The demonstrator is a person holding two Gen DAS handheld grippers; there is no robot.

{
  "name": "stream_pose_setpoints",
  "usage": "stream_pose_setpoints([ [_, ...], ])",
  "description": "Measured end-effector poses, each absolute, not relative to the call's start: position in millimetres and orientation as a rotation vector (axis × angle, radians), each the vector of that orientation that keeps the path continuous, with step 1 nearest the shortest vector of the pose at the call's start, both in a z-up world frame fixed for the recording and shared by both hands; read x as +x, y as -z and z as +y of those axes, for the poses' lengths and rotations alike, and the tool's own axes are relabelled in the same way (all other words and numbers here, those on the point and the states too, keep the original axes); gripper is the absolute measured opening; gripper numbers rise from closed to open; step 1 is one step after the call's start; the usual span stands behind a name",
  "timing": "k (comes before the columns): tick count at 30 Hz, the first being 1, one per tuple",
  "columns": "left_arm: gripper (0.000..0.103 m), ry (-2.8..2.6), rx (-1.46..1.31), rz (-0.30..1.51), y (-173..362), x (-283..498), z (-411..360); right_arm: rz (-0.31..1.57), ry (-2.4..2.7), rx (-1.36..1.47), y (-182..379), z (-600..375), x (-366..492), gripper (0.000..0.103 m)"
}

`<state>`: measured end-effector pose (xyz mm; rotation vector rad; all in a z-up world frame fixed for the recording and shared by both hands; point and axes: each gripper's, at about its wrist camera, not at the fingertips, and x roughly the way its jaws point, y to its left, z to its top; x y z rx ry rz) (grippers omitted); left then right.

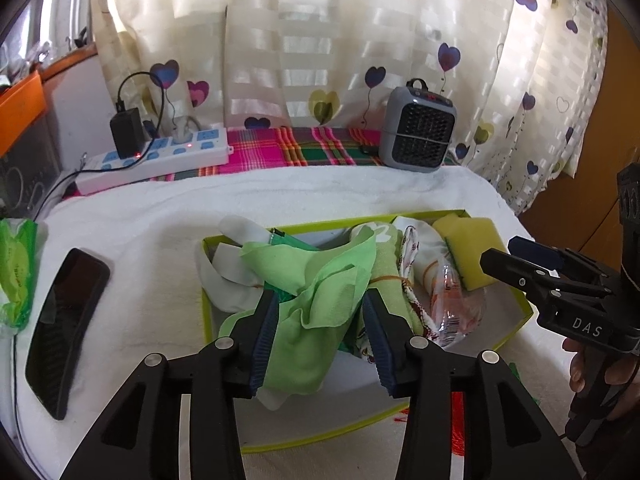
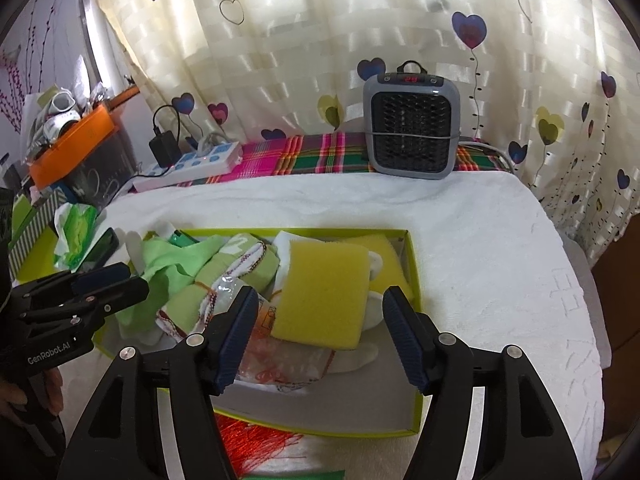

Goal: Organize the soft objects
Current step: 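Lower and release the cloth with the left tool while the right tool releases the sponge in the box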

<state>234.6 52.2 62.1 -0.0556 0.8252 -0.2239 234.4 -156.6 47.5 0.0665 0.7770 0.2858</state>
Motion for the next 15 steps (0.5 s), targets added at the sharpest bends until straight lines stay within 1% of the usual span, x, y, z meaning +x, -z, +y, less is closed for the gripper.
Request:
stream_pose_setpoints([
  [15,0.043,0.205,-0.041,0.807,-69.4,197.1,50.1,0.740,-0.290,0.089,-59.3,-161.0,203.3,0.066],
])
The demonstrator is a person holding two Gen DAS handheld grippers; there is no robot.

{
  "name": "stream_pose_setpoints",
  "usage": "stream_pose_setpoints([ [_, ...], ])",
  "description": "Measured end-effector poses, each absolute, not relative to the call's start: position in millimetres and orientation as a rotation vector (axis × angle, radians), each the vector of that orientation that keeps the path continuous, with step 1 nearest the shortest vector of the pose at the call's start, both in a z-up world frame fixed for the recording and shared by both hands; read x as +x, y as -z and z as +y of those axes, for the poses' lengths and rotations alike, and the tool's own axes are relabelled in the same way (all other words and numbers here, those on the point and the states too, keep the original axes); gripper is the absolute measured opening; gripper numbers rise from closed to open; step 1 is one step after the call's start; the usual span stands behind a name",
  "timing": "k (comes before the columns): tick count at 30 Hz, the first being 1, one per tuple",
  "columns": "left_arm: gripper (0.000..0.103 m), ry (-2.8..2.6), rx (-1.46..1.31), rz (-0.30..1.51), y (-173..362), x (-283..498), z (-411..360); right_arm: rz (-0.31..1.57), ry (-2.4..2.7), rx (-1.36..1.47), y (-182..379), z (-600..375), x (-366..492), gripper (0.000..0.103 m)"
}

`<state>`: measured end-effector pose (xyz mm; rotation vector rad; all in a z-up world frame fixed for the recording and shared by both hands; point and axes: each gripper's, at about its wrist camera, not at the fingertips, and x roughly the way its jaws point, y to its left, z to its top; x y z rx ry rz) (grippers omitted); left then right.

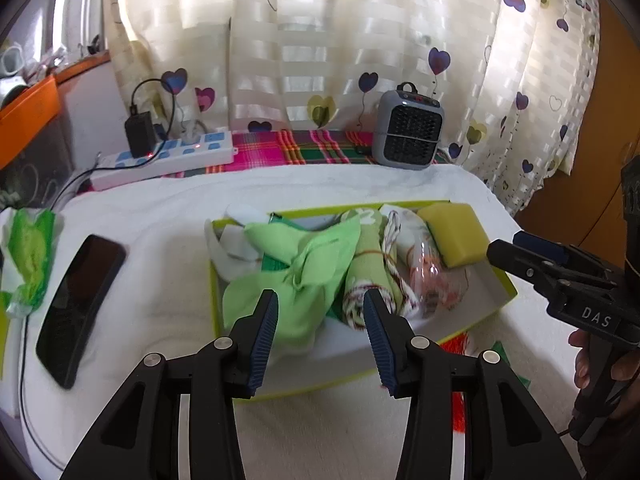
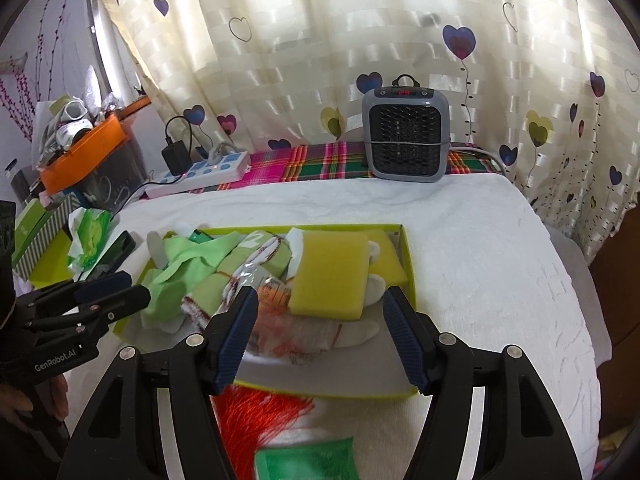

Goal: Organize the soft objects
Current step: 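Lower and release the cloth with the left tool while the right tool releases the sponge in the box, then move the left tool to the red tassel while the right tool reaches the green tea packet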

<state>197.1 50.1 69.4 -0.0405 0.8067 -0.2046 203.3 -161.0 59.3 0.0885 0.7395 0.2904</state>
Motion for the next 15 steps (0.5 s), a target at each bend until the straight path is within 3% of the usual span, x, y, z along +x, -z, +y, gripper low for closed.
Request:
stream_pose_setpoints([
  [15,0.044,0.196,-0.045,0.788,-70.4,146.4,49.4,0.734,-0.286,0.137,-52.1,-176.3,152.9,0.066],
])
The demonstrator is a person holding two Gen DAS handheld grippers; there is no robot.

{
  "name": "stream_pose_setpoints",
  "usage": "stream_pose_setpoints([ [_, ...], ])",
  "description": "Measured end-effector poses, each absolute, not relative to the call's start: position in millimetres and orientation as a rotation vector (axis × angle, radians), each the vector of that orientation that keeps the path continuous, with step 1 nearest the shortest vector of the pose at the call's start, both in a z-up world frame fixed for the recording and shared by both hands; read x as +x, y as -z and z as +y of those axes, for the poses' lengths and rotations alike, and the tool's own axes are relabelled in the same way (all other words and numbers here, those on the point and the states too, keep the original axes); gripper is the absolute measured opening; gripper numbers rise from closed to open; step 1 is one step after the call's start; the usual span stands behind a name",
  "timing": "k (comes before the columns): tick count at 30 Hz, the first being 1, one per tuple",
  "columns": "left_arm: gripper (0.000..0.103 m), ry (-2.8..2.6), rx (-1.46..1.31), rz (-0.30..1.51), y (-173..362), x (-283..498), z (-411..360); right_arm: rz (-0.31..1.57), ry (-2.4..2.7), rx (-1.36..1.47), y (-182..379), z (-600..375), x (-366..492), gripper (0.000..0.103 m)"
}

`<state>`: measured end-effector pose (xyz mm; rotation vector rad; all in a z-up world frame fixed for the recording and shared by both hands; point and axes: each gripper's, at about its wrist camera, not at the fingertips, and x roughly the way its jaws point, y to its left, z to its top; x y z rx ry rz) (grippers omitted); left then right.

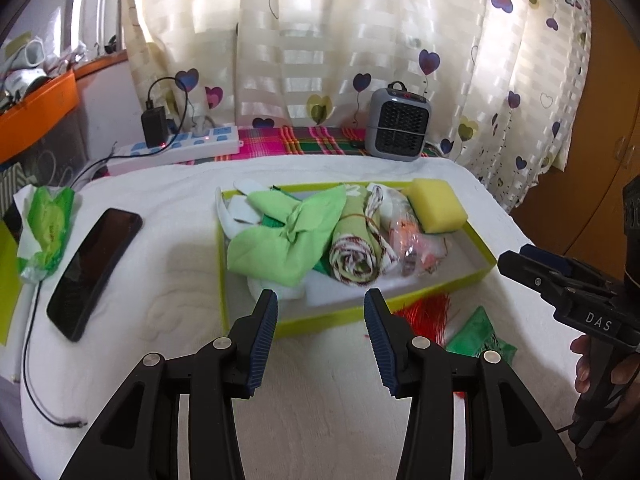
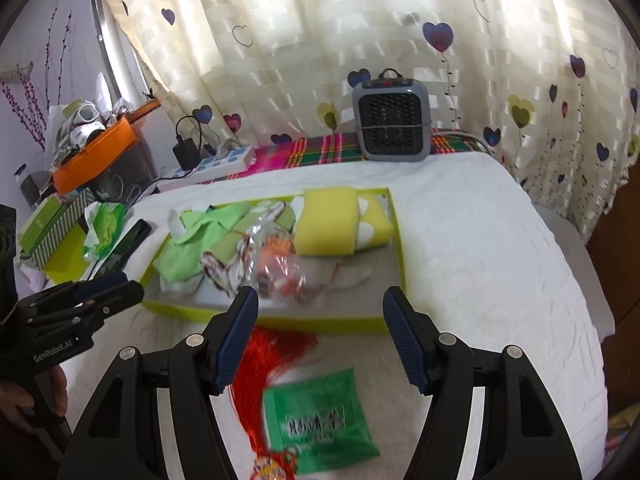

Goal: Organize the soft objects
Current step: 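Move the left tool to the red tassel while the right tool reaches the green tea packet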

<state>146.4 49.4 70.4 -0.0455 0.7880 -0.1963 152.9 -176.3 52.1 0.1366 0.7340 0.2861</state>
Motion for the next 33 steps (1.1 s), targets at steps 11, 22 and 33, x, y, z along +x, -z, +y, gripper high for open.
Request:
stream_pose_setpoints([
  [11,0.044,0.241,-0.075,0.809,-58.5,128.1,44.5,0.747,-0.277,0.198,-34.2,-193.2,123.4,0.066],
  [22,0.044,0.275,-0.104,0.855,-39.7,119.1,40.9,0.809,-0.272,0.235,-5.6,-207.3,107.4,0.066],
  [33,0.044,0.293,-0.112,0.877,-31.1,117.2,38.1,0.865,-0.300,0.204,9.7,-193.5,115.7,0.066],
])
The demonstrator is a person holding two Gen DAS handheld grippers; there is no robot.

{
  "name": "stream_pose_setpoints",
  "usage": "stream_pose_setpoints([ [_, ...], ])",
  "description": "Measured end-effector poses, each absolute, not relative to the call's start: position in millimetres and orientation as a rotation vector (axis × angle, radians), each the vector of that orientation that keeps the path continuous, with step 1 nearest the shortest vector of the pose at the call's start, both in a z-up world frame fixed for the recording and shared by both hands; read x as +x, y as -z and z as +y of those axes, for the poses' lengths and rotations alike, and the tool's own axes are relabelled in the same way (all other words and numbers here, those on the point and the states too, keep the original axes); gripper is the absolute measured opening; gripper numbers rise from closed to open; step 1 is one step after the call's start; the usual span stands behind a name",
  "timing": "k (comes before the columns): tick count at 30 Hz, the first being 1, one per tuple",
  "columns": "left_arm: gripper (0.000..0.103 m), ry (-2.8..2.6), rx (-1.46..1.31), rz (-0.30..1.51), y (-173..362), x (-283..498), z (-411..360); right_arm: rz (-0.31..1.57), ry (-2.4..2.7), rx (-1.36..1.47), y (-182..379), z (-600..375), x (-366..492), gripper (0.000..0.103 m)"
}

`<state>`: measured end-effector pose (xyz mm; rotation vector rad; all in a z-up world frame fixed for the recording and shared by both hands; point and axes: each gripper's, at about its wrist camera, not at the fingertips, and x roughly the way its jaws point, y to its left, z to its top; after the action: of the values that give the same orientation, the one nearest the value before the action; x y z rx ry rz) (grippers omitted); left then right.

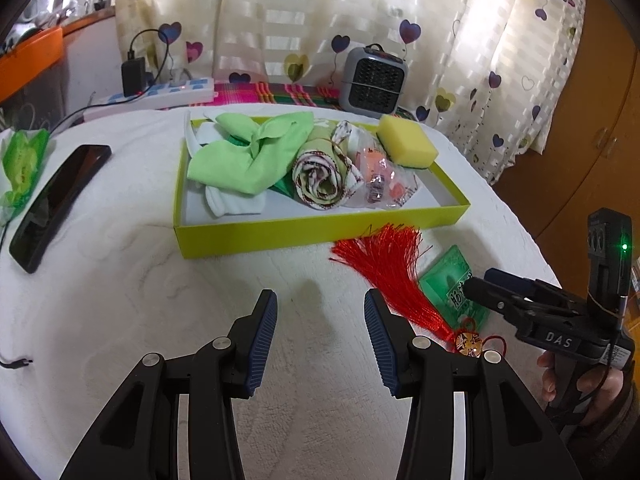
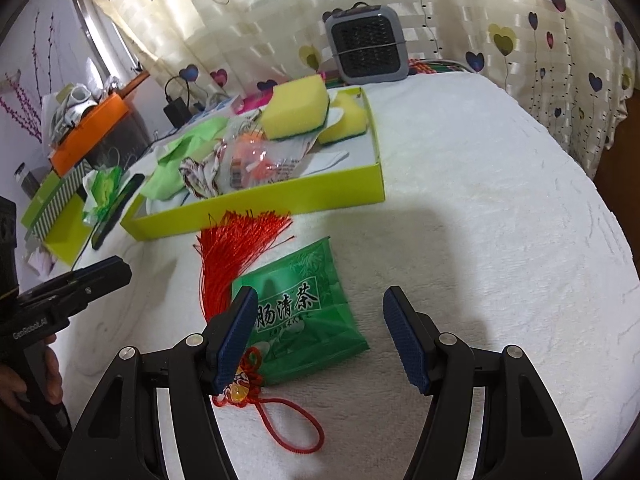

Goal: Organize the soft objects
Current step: 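Move the left tool to the red tassel while the right tool reaches the green tea packet, then grasp the green tea packet with the right tool while the left tool grasps the red tassel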

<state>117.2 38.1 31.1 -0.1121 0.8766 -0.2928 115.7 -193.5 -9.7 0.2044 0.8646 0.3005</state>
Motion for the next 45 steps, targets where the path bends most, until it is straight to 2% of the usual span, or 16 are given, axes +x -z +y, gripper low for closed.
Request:
stream_pose_setpoints([
  [17,0.044,0.304,-0.122,0.900,-23.2,118.9,37.3,0.884,-0.305,0.009,13.4,-160.6,119.3,0.065],
  [18,0.044,0.303,-0.121,0.901,-22.7,118.9,37.3,0.884,-0.303,0.009,13.2,-161.0,119.4,0.064],
  [20,0.044,0.302,-0.120,0.903,-22.2,118.9,37.1,0.882,-0.294,0.009,12.7,-162.7,119.3,0.053],
  [22,0.044,0.300,-0.118,0.905,-21.9,118.8,36.5,0.878,-0.288,0.022,12.1,-166.3,119.2,0.048],
  [25,0.044,0.302,-0.115,0.907,-21.7,118.1,34.2,0.875,-0.289,0.031,11.6,-167.7,119.3,0.045],
  [26,0.044,0.304,-0.114,0.909,-21.4,117.9,33.2,0.871,-0.286,0.032,11.2,-167.8,118.7,0.040],
  [32,0.044,0.315,-0.101,0.924,-18.6,116.3,23.9,0.849,-0.292,0.057,7.7,-173.4,116.0,0.029],
  [45,0.044,0.386,-0.064,0.959,-13.5,116.7,-6.2,0.779,-0.228,0.166,-1.8,-204.7,110.9,0.025],
])
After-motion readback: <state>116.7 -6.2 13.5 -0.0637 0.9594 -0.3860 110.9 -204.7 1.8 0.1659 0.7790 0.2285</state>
